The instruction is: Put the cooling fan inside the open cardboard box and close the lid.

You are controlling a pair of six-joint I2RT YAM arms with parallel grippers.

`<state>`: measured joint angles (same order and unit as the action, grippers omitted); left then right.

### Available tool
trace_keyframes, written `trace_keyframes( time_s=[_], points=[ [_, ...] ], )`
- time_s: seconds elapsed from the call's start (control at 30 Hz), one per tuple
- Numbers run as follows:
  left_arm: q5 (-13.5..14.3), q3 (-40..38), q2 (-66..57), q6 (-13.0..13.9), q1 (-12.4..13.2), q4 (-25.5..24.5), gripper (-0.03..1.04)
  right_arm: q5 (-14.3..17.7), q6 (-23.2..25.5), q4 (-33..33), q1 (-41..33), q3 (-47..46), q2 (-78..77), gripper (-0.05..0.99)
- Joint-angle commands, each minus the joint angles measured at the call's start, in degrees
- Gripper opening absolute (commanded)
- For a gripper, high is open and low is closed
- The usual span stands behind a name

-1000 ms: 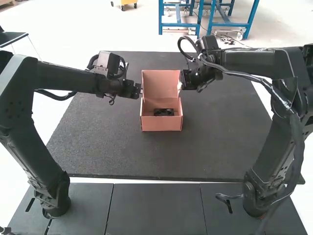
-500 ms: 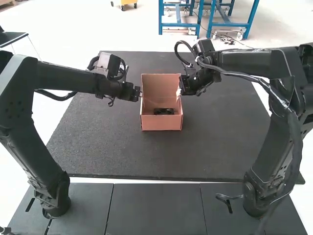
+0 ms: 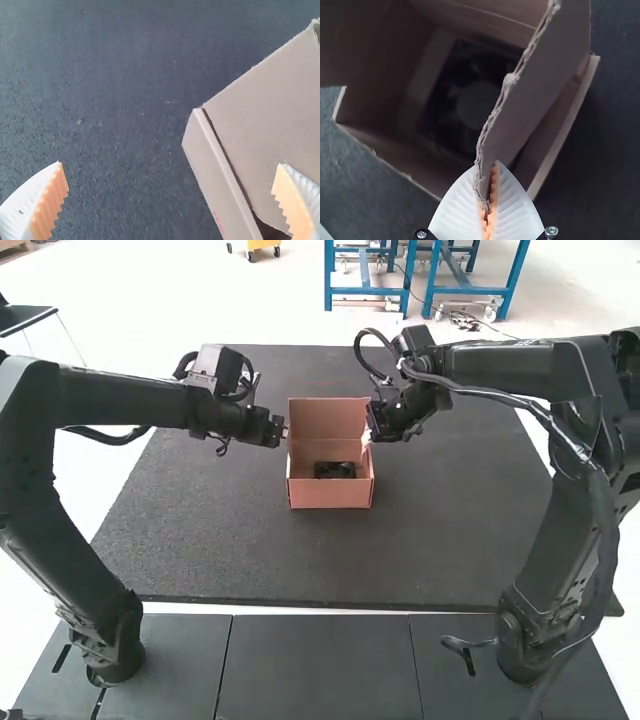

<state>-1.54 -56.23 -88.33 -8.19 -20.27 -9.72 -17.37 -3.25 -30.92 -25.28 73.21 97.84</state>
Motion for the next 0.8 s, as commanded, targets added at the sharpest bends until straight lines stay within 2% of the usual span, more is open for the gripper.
trace_keyframes(
  time_s=[0.0, 0.23, 0.43, 0.77],
  points=[
    [-0.66, -1.69, 1.59, 1.51, -0.12, -0.57, 0.96, 0.05, -1.32, -0.64, -0.83, 0.71, 0.95, -0.02],
    [-0.22, -2.04, 2.47, 1.77, -0.03, -1.89, 0.96, 1.02, -2.38, -2.22, -0.91, 0.53, 1.21, -0.02],
    [1.89, -2.57, 2.91, 1.86, 0.23, -3.82, 0.96, 1.37, -2.99, -3.18, -0.83, -0.08, 1.21, -0.02],
    [4.44, -4.59, 3.78, 2.56, 3.92, -6.37, 0.96, 2.07, -4.31, -4.50, -0.65, -1.75, 1.21, -0.02]
  ],
)
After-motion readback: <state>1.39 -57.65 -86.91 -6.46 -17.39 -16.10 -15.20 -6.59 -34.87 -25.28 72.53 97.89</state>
